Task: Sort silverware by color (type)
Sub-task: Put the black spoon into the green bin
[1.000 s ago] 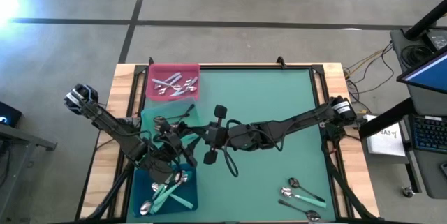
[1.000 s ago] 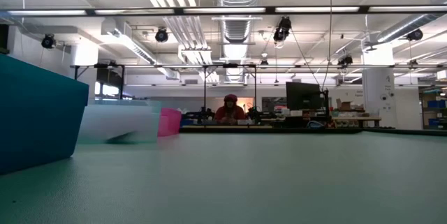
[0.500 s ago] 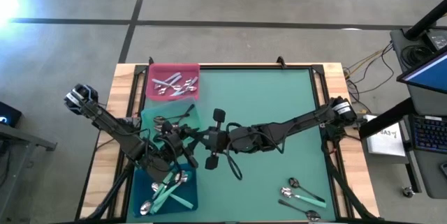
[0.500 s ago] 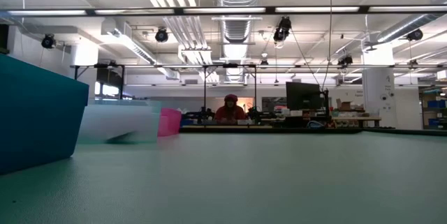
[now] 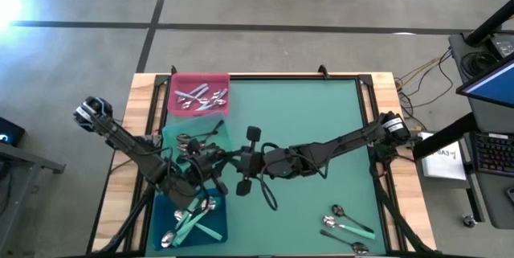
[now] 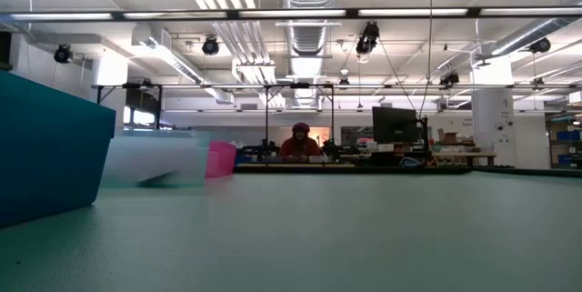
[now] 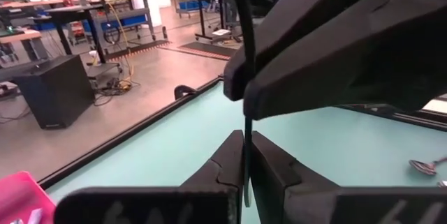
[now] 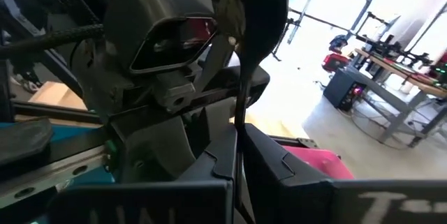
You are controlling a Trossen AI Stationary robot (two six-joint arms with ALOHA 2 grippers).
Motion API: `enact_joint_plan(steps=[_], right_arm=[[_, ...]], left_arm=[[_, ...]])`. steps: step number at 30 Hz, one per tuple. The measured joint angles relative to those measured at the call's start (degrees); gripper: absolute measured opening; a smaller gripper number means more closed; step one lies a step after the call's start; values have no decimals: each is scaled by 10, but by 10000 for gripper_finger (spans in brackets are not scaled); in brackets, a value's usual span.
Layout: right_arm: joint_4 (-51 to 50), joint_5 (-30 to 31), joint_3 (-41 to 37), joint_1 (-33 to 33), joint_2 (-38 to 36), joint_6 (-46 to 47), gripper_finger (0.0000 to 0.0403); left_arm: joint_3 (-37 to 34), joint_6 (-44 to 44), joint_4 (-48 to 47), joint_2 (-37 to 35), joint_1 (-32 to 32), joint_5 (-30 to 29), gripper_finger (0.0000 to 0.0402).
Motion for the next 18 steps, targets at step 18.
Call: enact_joint_plan(steps=[18], right_arm=[[-212,29,0,-83,-47,128,134]], left_arm=[[0,-98,-310,-132,22,75,0]])
